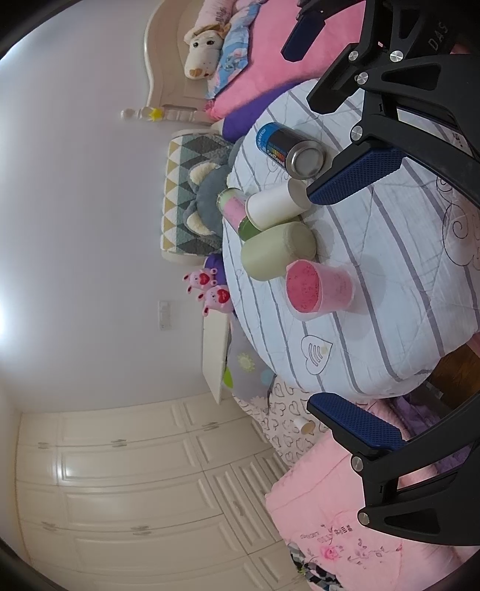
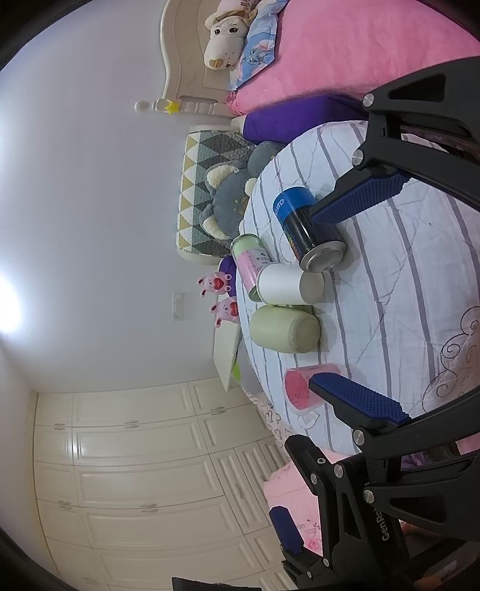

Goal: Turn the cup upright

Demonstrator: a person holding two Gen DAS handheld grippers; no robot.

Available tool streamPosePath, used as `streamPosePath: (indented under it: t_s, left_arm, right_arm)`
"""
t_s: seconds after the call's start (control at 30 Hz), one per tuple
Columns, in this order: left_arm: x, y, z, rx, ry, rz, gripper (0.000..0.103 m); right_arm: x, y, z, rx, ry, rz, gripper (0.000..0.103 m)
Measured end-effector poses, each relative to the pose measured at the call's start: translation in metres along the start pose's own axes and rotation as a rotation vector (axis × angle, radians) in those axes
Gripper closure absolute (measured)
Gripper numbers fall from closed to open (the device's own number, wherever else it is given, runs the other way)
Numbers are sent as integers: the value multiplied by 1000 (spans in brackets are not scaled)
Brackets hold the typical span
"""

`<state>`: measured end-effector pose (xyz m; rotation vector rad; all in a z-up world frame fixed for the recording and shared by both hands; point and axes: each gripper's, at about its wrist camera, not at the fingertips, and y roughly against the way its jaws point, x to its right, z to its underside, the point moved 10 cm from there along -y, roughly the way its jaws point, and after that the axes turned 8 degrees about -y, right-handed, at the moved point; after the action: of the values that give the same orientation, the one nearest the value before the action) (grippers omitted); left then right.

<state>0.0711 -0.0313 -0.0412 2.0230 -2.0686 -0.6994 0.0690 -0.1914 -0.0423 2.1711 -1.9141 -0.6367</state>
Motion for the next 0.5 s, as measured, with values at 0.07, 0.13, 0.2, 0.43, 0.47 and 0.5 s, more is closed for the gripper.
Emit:
streamPosePath:
  t_s: [0.07,0.13,0.2,0.43,0.47,0.5]
  left_arm:
    - [0,-1,0,-2,0,0,0]
    - [1,-1,0,-2,0,-2,0]
    - [0,-1,0,0,2,0,0]
    - [1,-4,1,-5,-1,-3,0]
    - [1,-4,1,-5,0,-2,0]
    - [2,-4,1,-2,4,2,0]
  right_arm:
    - [0,-1,0,-3,3,1,19]
    - [0,-3,1,-6,5,4,19]
    - [-1,-4,2,-9,5,3,19]
    - [0,-6,2,-15,7,5,19]
    - [-1,-6,2,-14,8,4,19]
    - [-1,-6,2,-15,7,3,19]
